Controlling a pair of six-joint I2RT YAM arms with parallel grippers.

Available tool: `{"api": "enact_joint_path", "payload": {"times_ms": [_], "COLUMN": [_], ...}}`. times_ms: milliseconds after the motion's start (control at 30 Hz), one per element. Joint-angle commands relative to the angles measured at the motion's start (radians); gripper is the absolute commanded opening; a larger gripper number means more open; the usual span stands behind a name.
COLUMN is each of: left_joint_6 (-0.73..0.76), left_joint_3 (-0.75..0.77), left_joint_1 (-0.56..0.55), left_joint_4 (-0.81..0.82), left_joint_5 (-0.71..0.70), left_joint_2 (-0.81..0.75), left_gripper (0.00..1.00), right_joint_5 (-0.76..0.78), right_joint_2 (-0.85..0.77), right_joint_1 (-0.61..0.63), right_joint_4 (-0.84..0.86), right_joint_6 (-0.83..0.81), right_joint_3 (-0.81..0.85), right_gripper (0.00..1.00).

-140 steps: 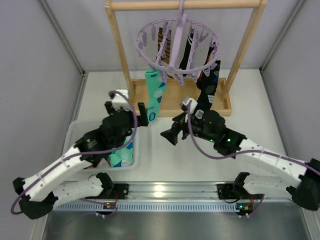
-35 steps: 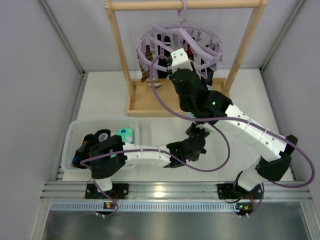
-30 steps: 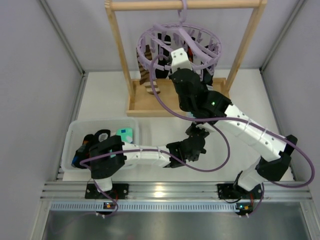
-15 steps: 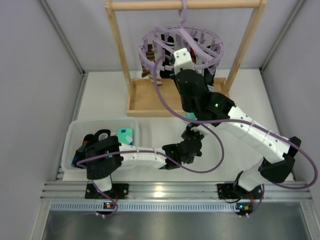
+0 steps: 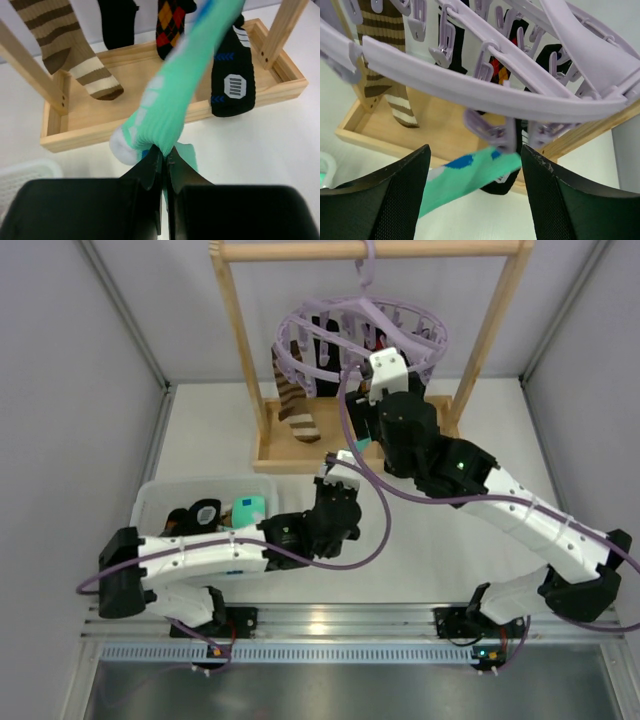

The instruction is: Remove the socks clipped to the hanger

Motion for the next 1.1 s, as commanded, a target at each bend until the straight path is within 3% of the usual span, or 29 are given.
{"api": "enact_joint_path", "payload": {"times_ms": [0, 167, 367, 467, 600, 833, 1067], "left_joint_6": [-0.174, -0.195, -0.243, -0.267, -0.309, -0.390, -0.540], "left_joint_3": [-0.051, -0.145, -0.064, -0.004, 0.037, 0.056, -0.120], "left_joint_1": [0.013, 0.012, 0.055, 0.198, 0.428, 0.582, 0.691], "left_joint_4": [-0.230, -0.269, -0.470, -0.562, -0.673, -0.826, -0.840], "left_joint_5": [-0.024, -0.001, -0.084, -0.010, -0.015, -0.021, 0.096], "left_joint_2": [-0.137, -0.274, -0.346, -0.401, -0.479, -0.591, -0.642], "left_gripper": [0.00, 0.00, 0.00, 0.00, 0.00, 0.00, 0.00], "right_joint_5": [-0.070, -0.087, -0.125, -0.134, -0.122, -0.150, -0.200], "right_joint_2": [-0.105, -0.170, -0.206, -0.231, -0.242, -0.266, -0.268], "right_joint_1": [-0.007, -0.008, -0.008, -0.008, -0.010, -0.034, -0.041], "right_joint_4": [0.031, 0.048, 0.022, 0.036, 0.034, 0.069, 0.109], "right_joint_6": [0.052, 0.054, 0.104, 0.110, 0.109, 0.116, 0.118], "right_joint_3": [-0.030, -0.070, -0.094, -0.140, -0.169, -0.225, -0.274], "right_gripper": [0.70, 0.71, 0.72, 0.72, 0.73, 0.72, 0.73]}}
